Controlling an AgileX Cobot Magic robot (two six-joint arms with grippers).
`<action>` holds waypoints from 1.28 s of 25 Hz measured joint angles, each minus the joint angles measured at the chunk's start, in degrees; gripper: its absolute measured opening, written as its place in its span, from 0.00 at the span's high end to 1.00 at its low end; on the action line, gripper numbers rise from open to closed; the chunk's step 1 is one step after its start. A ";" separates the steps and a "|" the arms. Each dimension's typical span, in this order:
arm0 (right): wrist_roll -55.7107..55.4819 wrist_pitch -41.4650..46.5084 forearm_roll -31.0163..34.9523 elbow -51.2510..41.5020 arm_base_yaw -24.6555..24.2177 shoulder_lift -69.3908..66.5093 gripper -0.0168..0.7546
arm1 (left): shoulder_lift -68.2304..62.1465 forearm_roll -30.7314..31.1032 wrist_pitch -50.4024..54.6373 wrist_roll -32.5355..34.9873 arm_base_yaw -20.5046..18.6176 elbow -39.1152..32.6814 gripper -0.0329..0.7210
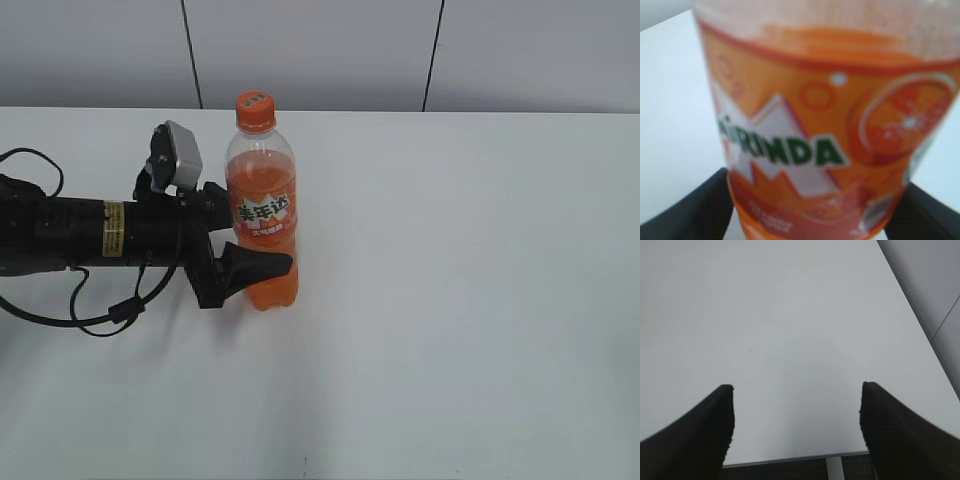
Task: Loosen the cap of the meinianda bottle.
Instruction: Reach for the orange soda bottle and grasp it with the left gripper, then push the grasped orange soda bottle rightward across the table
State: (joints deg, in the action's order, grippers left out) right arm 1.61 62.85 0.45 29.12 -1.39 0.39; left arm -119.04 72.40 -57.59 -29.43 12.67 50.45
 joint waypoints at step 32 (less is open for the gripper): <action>0.00 0.00 0.00 0.00 0.00 0.00 0.22 | -0.11 3.22 -1.25 0.17 0.00 0.09 0.40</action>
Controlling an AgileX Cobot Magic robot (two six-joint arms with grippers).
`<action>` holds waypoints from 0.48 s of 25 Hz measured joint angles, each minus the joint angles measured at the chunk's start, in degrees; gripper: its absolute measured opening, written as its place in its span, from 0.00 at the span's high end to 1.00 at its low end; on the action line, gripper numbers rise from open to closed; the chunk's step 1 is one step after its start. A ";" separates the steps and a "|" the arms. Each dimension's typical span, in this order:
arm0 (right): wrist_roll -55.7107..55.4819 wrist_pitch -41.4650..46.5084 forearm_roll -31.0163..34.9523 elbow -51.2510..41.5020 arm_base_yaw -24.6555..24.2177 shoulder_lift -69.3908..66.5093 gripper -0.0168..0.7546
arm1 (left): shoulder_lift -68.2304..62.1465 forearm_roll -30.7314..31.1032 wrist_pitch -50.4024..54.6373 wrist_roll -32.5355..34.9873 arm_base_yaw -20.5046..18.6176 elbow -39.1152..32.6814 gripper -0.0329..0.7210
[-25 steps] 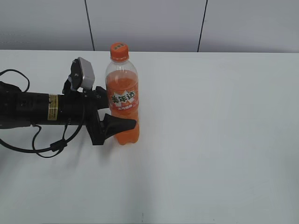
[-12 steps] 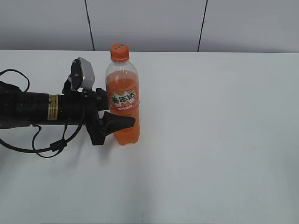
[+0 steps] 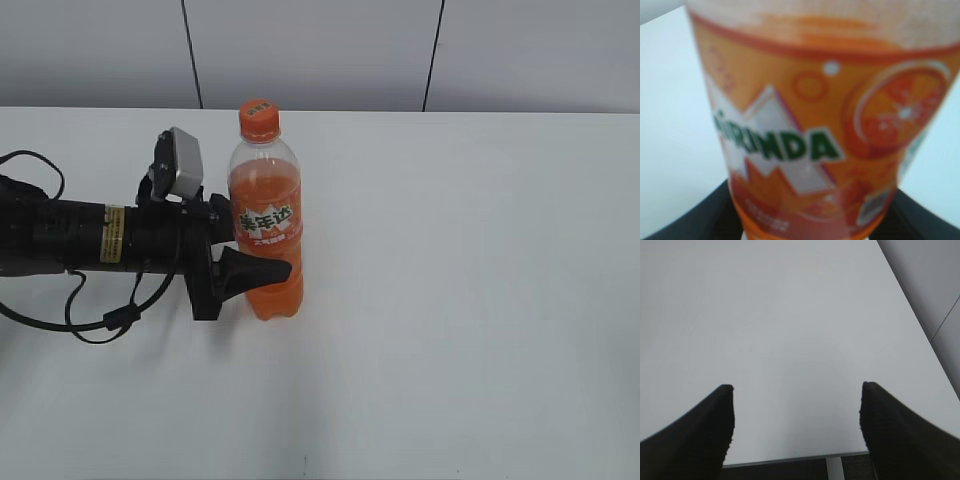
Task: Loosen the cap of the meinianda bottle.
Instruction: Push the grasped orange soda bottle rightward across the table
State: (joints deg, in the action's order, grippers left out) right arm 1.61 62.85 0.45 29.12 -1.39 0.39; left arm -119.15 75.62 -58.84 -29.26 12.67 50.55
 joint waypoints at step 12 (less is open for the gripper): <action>0.00 0.00 0.00 0.00 0.00 0.00 0.22 | -0.17 7.41 -3.01 0.00 0.00 0.00 0.41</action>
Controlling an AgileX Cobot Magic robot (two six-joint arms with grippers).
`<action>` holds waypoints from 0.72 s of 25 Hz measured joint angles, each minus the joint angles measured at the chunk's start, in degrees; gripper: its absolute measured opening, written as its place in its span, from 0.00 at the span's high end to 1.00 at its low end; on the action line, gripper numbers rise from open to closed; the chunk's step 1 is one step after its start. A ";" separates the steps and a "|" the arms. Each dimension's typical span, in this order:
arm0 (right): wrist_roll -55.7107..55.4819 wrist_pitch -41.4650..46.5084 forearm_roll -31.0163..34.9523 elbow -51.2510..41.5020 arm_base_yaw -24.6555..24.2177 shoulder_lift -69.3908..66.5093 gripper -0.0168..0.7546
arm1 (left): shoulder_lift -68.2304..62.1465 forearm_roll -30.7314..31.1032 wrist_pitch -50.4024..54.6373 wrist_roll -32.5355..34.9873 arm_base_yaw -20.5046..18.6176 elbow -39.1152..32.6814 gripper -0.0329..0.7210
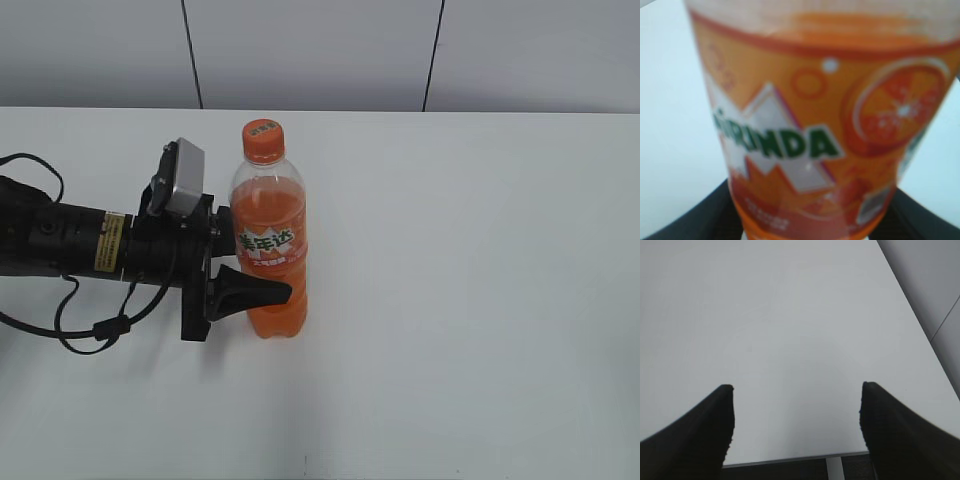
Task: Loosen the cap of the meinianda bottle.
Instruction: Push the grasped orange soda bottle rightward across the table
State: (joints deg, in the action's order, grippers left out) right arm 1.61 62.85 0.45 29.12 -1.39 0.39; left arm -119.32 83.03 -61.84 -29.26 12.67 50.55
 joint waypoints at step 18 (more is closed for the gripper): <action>0.00 0.00 0.00 0.00 0.00 0.00 0.22 | 0.00 0.16 -0.10 0.00 0.00 0.00 0.41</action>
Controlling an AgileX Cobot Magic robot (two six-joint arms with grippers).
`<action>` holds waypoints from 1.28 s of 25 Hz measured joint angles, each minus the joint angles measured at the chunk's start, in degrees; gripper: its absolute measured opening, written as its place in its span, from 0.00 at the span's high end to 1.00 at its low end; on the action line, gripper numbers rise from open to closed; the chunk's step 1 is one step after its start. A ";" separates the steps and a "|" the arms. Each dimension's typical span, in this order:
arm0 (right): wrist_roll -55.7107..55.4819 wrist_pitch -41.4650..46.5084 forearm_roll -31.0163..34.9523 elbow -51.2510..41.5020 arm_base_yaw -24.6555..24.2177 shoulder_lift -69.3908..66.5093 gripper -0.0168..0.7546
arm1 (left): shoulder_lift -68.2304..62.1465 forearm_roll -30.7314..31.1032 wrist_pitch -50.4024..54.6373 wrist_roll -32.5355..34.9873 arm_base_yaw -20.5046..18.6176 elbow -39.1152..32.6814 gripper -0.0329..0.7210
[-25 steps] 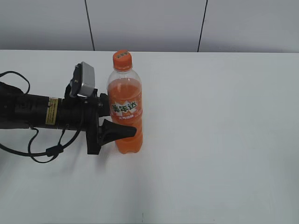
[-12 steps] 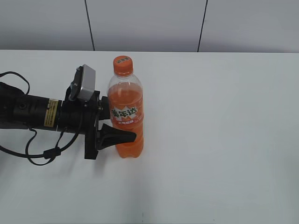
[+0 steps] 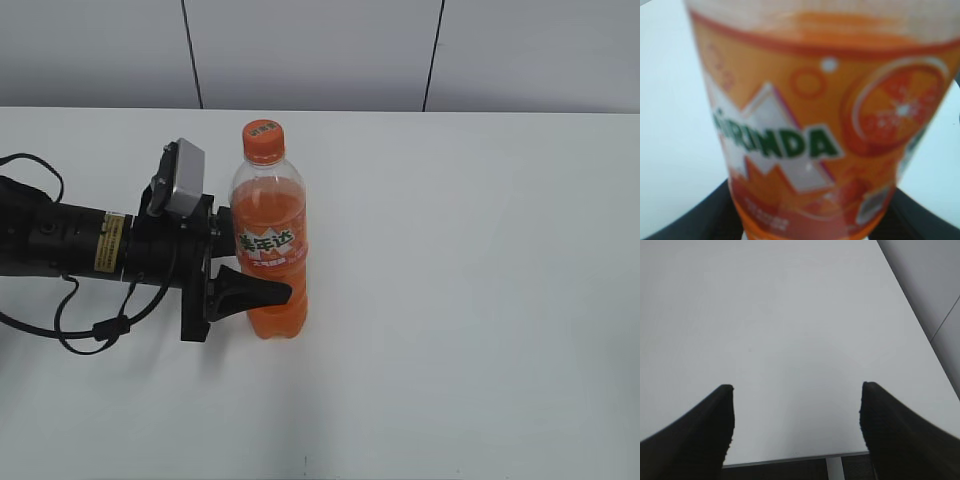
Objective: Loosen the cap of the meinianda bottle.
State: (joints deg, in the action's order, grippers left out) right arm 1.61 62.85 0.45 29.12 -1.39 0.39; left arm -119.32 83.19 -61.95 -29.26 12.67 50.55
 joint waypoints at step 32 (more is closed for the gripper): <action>4.41 6.28 2.58 27.22 0.00 -38.46 0.22 | 0.00 0.12 -0.12 0.00 0.00 0.00 0.41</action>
State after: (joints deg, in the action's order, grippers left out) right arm 6.03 69.13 3.03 56.34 -1.39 -38.07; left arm -119.32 83.31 -62.07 -29.26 12.67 50.55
